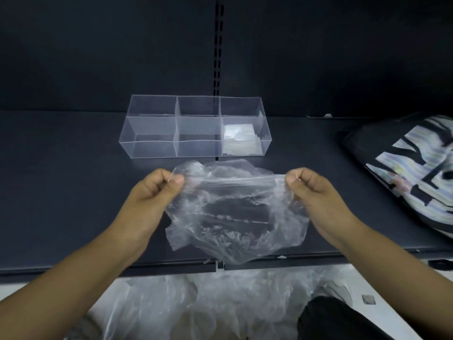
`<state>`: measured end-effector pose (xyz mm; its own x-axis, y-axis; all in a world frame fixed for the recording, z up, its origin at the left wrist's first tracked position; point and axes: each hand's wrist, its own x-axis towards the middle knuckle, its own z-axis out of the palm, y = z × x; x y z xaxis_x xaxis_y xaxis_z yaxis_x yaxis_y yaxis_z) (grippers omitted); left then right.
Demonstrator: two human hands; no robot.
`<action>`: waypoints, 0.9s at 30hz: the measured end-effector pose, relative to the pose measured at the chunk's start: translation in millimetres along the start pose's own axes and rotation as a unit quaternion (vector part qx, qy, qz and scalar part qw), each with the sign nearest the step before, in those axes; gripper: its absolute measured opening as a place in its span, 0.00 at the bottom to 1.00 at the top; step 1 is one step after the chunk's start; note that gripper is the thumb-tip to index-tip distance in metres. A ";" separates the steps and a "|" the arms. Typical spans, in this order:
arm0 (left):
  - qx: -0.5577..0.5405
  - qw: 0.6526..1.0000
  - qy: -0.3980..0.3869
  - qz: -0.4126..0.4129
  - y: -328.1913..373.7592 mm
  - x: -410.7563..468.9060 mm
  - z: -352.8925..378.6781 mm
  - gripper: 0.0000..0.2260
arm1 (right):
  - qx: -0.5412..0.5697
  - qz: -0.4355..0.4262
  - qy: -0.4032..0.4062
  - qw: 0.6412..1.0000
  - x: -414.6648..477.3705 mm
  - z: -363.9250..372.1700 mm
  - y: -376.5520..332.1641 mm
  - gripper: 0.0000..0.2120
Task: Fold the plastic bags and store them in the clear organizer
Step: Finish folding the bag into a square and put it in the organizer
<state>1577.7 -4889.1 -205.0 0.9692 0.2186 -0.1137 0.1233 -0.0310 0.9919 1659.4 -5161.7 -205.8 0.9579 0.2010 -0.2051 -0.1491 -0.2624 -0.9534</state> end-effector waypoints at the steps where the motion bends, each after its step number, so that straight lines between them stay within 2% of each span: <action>1: -0.002 1.000 0.017 0.002 0.0 -3.4 -0.5 0.13 | 0.000 -0.011 0.020 1.000 -0.7 2.9 -1.8 0.09; 4: 0.071 0.992 0.100 -0.027 -9.0 -13.6 -2.8 0.13 | 0.042 -0.003 0.042 0.998 -2.3 9.5 -7.0 0.09; 6: 0.137 0.974 0.170 -0.054 -17.2 -18.4 -8.1 0.13 | 0.060 0.013 0.026 0.998 -2.5 10.8 -10.7 0.10; 8: 0.170 0.964 0.200 -0.036 -16.1 -19.0 -12.2 0.20 | 0.056 0.015 -0.013 0.998 -1.8 14.6 -14.8 0.09; 10: 0.221 0.965 0.136 0.030 -3.2 -11.3 -8.4 0.23 | 0.018 0.001 -0.073 0.997 0.3 26.0 -20.7 0.10; 12: 0.258 0.965 -0.009 0.053 11.1 -0.7 8.2 0.25 | 0.011 -0.016 -0.142 0.990 4.7 43.2 -26.5 0.13; 14: 0.230 0.968 -0.098 0.021 18.9 10.4 27.9 0.19 | 0.023 -0.029 -0.179 0.983 12.5 56.6 -31.4 0.15; 16: 0.159 0.985 -0.069 -0.009 19.0 20.7 36.8 0.05 | 0.008 -0.044 -0.179 0.983 21.4 55.4 -32.0 0.16; 17: 0.129 0.991 -0.038 -0.021 16.8 24.4 34.8 0.03 | -0.001 -0.047 -0.187 0.981 25.6 48.1 -29.7 0.17; 21: 0.042 0.994 0.018 -0.098 -0.3 27.9 10.4 0.07 | -0.024 -0.021 -0.342 0.939 31.9 4.0 -7.8 0.31; 24: -0.004 0.986 0.051 -0.158 -12.9 29.5 -0.3 0.07 | -0.071 0.016 -0.400 0.913 28.8 -4.0 4.4 0.24; 27: -0.038 0.976 0.085 -0.195 -18.7 34.4 -7.4 0.07 | -0.123 0.012 -0.371 0.920 26.4 3.7 12.0 0.18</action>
<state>1607.1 -4873.8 -227.0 0.8020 0.3580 -0.4782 0.4530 0.1573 0.8775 1682.0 -5156.1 -223.5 0.5100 0.7575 -0.4076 -0.0204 -0.4631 -0.8861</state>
